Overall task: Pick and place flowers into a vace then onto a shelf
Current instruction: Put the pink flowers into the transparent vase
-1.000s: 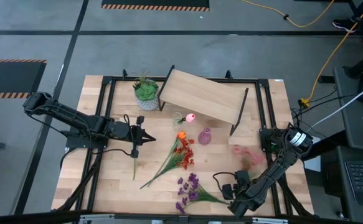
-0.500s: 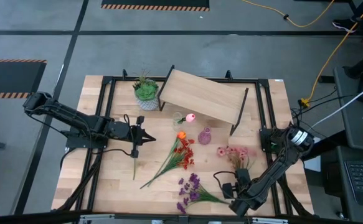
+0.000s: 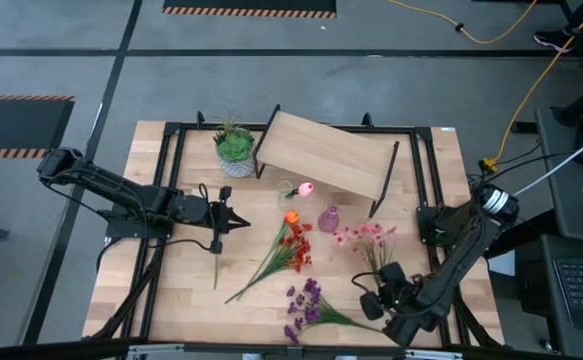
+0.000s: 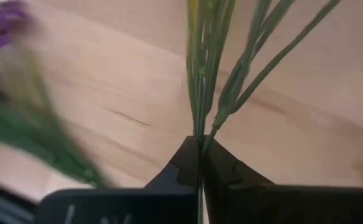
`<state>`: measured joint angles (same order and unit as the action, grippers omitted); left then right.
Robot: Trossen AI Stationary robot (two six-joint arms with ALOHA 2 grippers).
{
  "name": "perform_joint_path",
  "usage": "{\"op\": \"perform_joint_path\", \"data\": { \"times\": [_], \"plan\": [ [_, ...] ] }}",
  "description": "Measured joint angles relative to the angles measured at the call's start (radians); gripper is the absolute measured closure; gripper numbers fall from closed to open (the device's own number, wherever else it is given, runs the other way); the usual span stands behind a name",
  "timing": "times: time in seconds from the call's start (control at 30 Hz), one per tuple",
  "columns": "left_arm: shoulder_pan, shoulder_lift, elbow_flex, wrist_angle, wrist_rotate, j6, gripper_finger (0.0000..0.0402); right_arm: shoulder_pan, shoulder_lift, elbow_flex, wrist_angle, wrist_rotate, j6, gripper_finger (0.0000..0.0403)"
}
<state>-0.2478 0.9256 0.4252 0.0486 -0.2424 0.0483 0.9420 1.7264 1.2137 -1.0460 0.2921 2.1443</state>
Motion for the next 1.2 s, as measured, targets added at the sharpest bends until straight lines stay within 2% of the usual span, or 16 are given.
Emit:
{"op": "perform_joint_path", "data": {
  "times": [0.1,0.43,0.67,0.87,1.1,1.2],
  "plan": [
    [0.0,0.0,0.0,0.0,0.0,-0.001,0.0396,0.015,-0.049,0.0,0.0,0.064,-0.058,0.0402],
    [0.0,0.0,0.0,0.0,0.0,-0.001,0.0396,0.118,-0.119,0.001,-0.05,0.407,-0.129,0.0403],
    [0.0,0.0,-0.001,0.053,-0.063,-0.001,0.0387,0.122,-0.121,0.001,-0.049,0.541,-0.252,0.0403],
    [0.0,0.0,-0.001,0.152,-0.072,-0.001,0.0352,0.123,-0.126,0.001,-0.041,0.685,-0.395,0.0403],
    [0.0,0.0,-0.001,0.3,-0.069,-0.011,0.0288,0.123,-0.126,0.002,-0.023,0.868,-0.567,0.0403],
    [0.0,0.0,-0.001,0.34,-0.011,-0.037,0.026,0.123,-0.126,0.002,-0.013,0.904,-0.591,0.0403]
  ]
}}
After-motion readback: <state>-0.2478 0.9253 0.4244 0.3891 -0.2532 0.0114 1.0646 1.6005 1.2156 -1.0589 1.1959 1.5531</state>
